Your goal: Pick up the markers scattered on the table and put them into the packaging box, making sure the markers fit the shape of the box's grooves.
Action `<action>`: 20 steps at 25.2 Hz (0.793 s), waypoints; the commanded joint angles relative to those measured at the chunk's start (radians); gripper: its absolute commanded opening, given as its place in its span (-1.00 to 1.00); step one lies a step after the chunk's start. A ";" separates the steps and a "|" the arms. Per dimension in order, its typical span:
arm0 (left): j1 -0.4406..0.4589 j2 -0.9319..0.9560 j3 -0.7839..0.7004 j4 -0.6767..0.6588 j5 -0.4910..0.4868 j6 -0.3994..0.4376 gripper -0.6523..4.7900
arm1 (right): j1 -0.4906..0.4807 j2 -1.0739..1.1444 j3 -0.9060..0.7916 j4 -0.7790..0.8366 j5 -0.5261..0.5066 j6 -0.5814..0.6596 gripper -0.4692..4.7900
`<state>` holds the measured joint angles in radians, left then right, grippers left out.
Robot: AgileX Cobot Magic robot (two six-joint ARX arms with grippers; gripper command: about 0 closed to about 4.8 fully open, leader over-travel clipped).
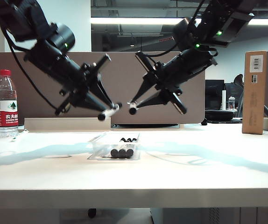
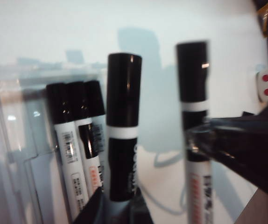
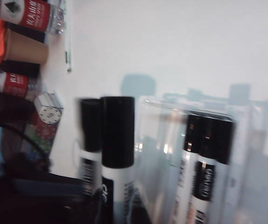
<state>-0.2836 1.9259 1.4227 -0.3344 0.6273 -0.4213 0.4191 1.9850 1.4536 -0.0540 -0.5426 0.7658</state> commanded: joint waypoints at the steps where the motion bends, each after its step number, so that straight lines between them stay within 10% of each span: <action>1: 0.007 0.035 0.003 -0.008 -0.006 -0.036 -0.78 | 0.010 0.017 0.005 0.058 0.002 0.074 -0.86; 4: 0.008 0.051 0.003 0.000 -0.019 -0.036 -0.72 | 0.013 0.017 0.005 0.055 0.003 0.072 -0.86; 7: 0.008 0.051 0.003 -0.001 -0.023 -0.043 -0.08 | 0.013 0.018 0.005 0.054 0.048 0.072 -0.86; 20: 0.093 0.049 0.003 -0.069 0.051 0.008 -0.08 | 0.054 0.113 0.005 0.108 0.023 0.134 -0.86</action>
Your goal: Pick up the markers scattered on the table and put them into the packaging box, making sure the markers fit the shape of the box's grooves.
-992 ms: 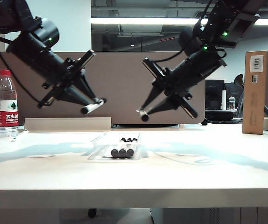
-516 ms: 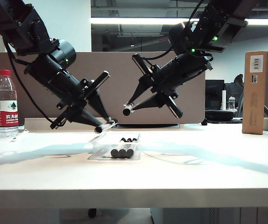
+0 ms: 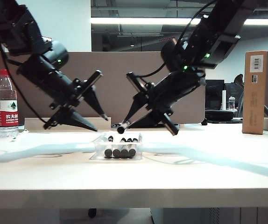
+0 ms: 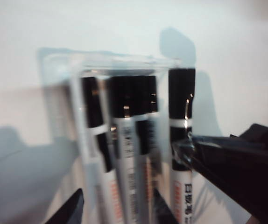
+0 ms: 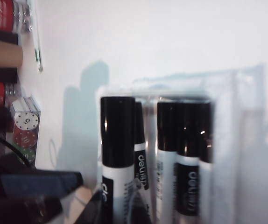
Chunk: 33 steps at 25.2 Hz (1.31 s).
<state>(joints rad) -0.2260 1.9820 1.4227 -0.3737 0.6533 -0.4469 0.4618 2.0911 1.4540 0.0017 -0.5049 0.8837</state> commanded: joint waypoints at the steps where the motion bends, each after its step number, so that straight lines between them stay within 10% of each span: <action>1: 0.051 -0.007 0.003 -0.039 0.024 0.039 -0.08 | 0.021 0.015 0.005 0.055 -0.017 0.014 -0.86; 9: 0.117 -0.007 0.003 -0.100 0.041 0.124 -0.08 | 0.023 0.026 0.008 0.068 -0.026 0.014 -0.35; 20: 0.119 -0.027 0.003 -0.155 0.048 0.196 -0.09 | 0.019 0.023 0.010 0.102 -0.156 0.014 -0.74; 22: 0.121 -0.069 0.003 -0.191 0.032 0.276 -0.56 | 0.014 0.001 0.010 0.066 -0.194 -0.006 -0.86; 33: 0.020 -0.414 0.003 -0.506 -0.378 0.396 -0.78 | 0.018 -0.307 0.009 -0.634 0.236 -0.526 -0.86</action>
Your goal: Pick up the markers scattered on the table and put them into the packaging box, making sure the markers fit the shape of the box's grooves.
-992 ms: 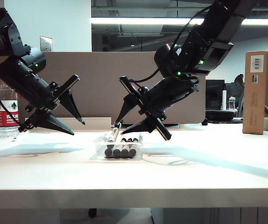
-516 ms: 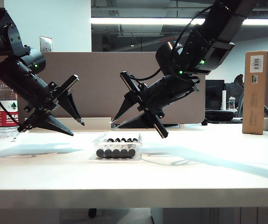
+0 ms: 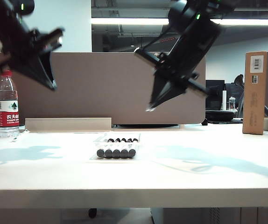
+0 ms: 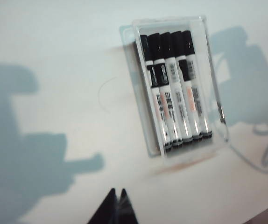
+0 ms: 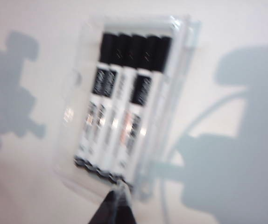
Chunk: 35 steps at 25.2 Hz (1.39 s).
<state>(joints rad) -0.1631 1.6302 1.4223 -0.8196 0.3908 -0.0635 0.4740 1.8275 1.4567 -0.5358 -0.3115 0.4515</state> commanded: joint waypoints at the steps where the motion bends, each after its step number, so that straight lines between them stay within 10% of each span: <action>1: -0.089 -0.133 0.003 -0.107 -0.242 0.000 -0.78 | 0.007 -0.092 0.005 -0.151 0.043 -0.149 -0.86; 11: -0.367 -0.581 -0.095 -0.042 -0.374 0.000 -0.78 | 0.136 -0.568 -0.150 -0.093 0.108 -0.108 -0.86; 20: -0.560 -1.255 -0.511 0.118 -0.378 -0.104 -0.78 | 0.662 -0.912 -0.440 0.009 0.764 -0.025 -0.86; 26: -0.562 -1.624 -0.579 0.045 -0.369 -0.108 -0.78 | 0.745 -0.901 -0.445 -0.008 0.781 -0.025 -0.85; 35: -0.561 -1.616 -0.530 -0.041 -0.339 -0.109 -0.78 | 0.744 -0.904 -0.445 -0.010 0.784 -0.026 -0.85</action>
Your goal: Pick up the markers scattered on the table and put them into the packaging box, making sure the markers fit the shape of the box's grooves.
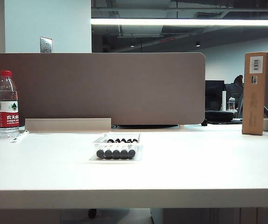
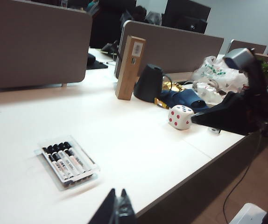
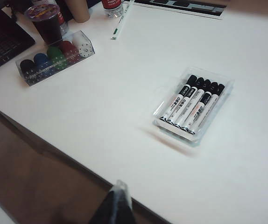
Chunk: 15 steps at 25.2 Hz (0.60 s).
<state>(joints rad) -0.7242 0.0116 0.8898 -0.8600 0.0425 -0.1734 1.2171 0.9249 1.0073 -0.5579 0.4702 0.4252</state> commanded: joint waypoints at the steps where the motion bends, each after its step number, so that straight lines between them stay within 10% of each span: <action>1: 0.000 0.002 0.003 0.000 0.010 0.001 -0.78 | 0.001 -0.002 0.005 0.012 0.001 0.001 -0.85; 8: 0.000 0.002 0.003 0.000 0.010 0.011 -0.78 | 0.001 -0.002 0.005 0.012 0.002 0.001 -0.85; 15: 0.023 -0.002 -0.032 0.005 -0.013 0.288 -0.78 | 0.001 -0.002 0.005 0.012 0.002 0.001 -0.85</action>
<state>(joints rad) -0.7052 0.0071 0.8772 -0.8650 0.0349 0.0532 1.2167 0.9249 1.0073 -0.5579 0.4698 0.4252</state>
